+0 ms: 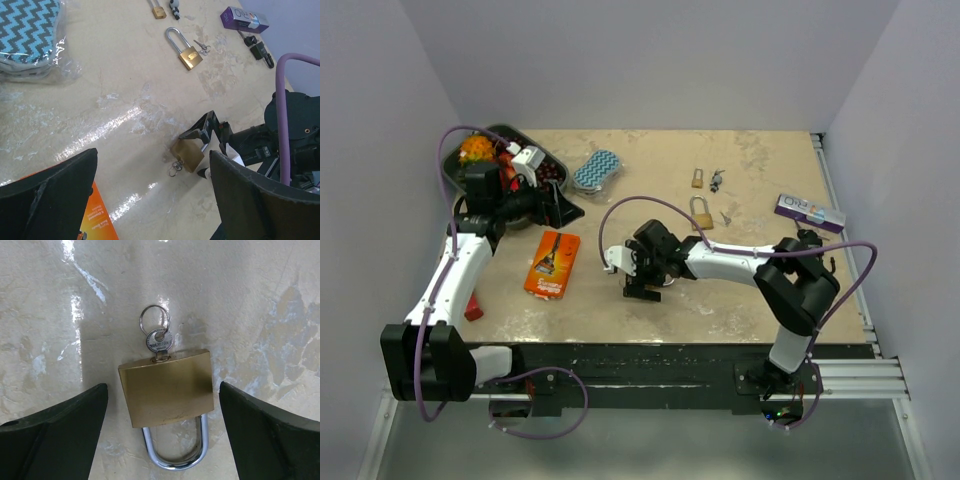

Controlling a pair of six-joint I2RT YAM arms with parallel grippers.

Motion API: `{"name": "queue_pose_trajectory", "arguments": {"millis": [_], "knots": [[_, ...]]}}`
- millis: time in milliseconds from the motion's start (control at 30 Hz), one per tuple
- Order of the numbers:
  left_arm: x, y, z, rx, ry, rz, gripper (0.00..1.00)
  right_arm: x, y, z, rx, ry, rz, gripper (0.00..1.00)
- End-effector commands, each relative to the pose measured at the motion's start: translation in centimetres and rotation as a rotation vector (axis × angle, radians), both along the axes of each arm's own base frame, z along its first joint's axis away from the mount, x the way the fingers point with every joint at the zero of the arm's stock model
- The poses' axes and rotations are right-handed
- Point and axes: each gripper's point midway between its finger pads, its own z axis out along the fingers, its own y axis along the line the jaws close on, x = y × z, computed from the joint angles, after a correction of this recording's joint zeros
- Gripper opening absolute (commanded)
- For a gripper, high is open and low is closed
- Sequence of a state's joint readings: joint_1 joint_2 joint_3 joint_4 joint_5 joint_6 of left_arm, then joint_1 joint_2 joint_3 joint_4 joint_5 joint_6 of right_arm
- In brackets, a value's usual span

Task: Lock with the key
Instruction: Pick up the lock from the center of the board.

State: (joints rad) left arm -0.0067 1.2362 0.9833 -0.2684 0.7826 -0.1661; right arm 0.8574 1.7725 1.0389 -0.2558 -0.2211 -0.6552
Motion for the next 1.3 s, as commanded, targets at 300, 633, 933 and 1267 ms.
{"name": "queue_pose_trajectory", "arguments": {"millis": [300,633,933,1267], "knots": [[0.2,-0.2,1.8,-0.027,-0.076,-0.009,0.94,1.1,0.4,-0.8,-0.046,-0.044,0.025,0.52],[0.8,0.4,2.5,-0.082,-0.092,0.019,0.93,1.7,2.2,2.9,0.067,0.057,-0.125,0.00],[0.7,0.3,2.5,-0.085,-0.097,0.012,0.92,3.5,2.0,5.3,0.126,0.086,-0.281,0.93],[0.8,0.4,2.5,-0.084,-0.105,0.023,0.93,5.5,0.3,2.1,0.033,0.088,-0.485,0.99]]}}
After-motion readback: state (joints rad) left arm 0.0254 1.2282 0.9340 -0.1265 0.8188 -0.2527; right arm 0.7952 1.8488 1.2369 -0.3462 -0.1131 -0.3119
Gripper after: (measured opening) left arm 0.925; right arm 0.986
